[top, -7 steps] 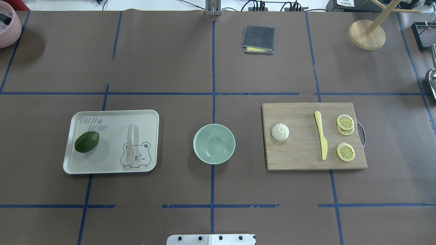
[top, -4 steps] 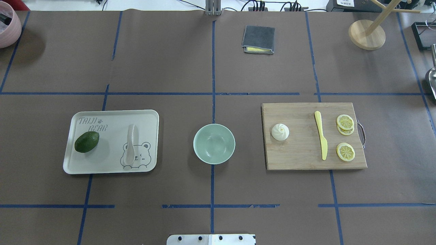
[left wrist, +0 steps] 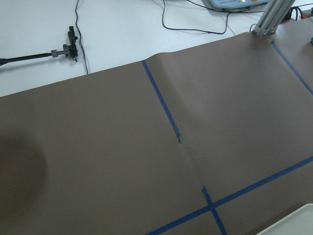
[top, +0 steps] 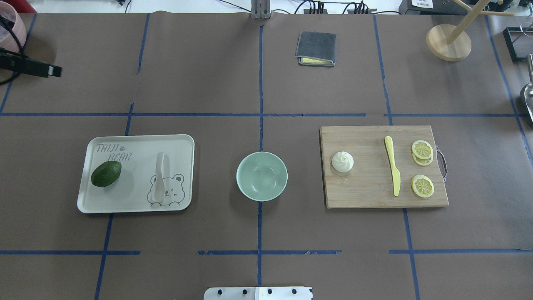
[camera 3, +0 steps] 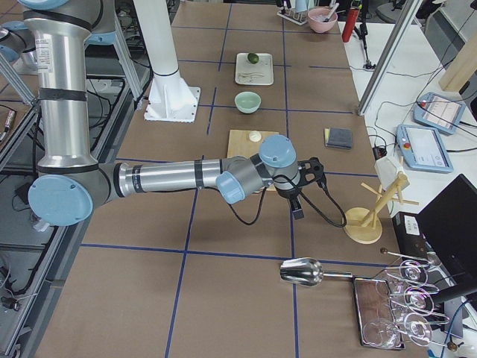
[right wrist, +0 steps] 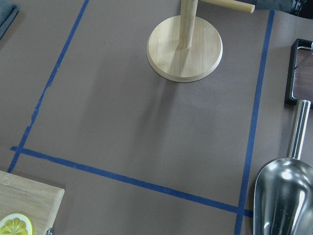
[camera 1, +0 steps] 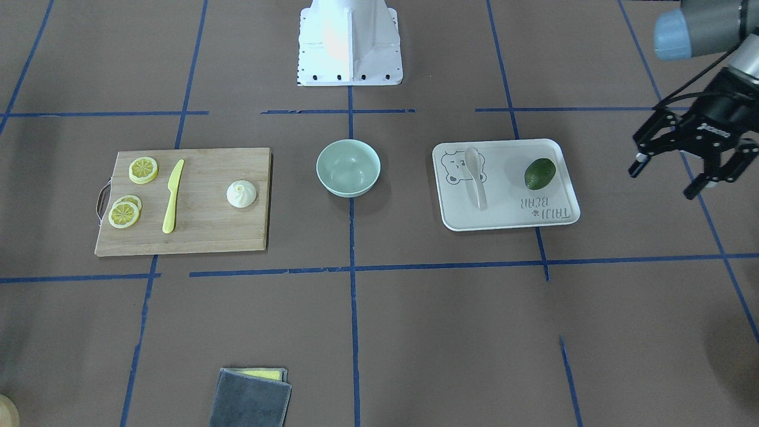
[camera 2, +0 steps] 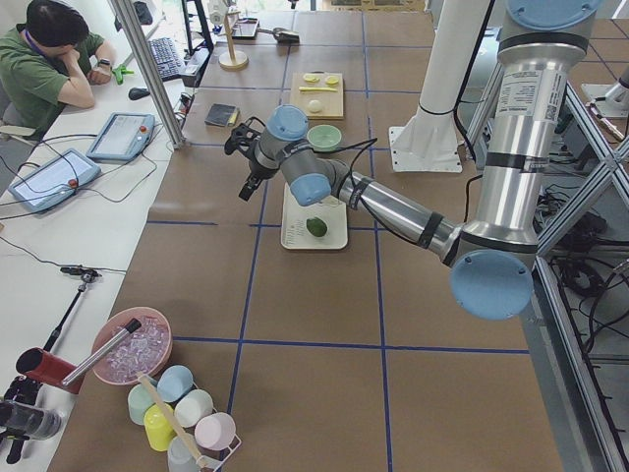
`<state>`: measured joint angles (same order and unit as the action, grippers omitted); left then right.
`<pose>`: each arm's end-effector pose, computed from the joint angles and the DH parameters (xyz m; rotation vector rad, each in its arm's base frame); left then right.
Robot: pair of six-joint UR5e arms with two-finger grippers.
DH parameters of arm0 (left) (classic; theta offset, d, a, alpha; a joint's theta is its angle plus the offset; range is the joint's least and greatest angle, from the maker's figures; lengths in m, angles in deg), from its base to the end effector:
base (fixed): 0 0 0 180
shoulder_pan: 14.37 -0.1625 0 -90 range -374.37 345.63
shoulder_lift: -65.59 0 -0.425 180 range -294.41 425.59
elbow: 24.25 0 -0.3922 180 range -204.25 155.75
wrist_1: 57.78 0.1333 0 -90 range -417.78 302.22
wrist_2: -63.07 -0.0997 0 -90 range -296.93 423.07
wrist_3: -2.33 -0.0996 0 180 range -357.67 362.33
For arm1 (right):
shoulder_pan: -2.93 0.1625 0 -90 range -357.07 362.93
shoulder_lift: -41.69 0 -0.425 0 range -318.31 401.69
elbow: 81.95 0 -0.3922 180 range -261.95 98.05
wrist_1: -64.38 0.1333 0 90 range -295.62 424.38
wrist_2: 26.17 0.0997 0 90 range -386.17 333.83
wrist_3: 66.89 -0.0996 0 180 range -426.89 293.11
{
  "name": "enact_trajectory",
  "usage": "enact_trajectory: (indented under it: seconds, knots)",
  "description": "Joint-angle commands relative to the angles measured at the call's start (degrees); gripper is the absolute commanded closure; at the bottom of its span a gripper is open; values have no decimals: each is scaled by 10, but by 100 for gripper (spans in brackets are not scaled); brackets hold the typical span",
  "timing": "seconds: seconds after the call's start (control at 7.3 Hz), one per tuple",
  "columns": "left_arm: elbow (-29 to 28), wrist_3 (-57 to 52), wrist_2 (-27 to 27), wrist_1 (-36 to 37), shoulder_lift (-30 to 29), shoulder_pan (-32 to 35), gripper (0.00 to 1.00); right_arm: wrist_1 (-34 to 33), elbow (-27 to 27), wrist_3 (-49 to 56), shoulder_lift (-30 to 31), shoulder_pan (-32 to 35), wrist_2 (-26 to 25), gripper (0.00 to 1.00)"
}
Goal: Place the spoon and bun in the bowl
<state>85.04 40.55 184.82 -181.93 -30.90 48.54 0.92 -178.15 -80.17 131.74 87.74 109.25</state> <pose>0.1668 -0.5038 0.3704 0.5842 0.9689 0.1165 0.0159 -0.5148 0.5505 0.4086 -0.8457 -0.0954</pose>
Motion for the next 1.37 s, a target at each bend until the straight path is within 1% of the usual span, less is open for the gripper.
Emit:
enact_trajectory:
  seconds: [0.0, 0.27, 0.41, 0.55, 0.68, 0.82, 0.96, 1.23]
  knots:
    - [-3, 138, -141, 24, -2, -137, 0, 6, 2, -1, -2, 0, 0, 0]
    - [-7, 215, -212, 105, -34, -209, 0, 6, 2, -1, -3, 0, 0, 0]
    - [-21, 248, -243, 150, -74, -245, 0, 6, 2, -1, -4, 0, 0, 0]
    - [-43, 297, -260, 159, -97, -278, 5, 6, 2, -1, -5, 0, 0, 0]
    - [-52, 327, -282, 159, -104, -311, 12, 5, 3, -1, -5, 0, 0, 0]
    - [-55, 328, -283, 159, -104, -315, 18, 5, 4, -1, -6, 0, 0, 0]
    - [-71, 328, -283, 155, -104, -317, 18, 5, 4, -2, -5, 0, 1, 0]
    - [-74, 324, -281, 155, -104, -320, 18, 5, 5, -2, -6, 0, 0, 0]
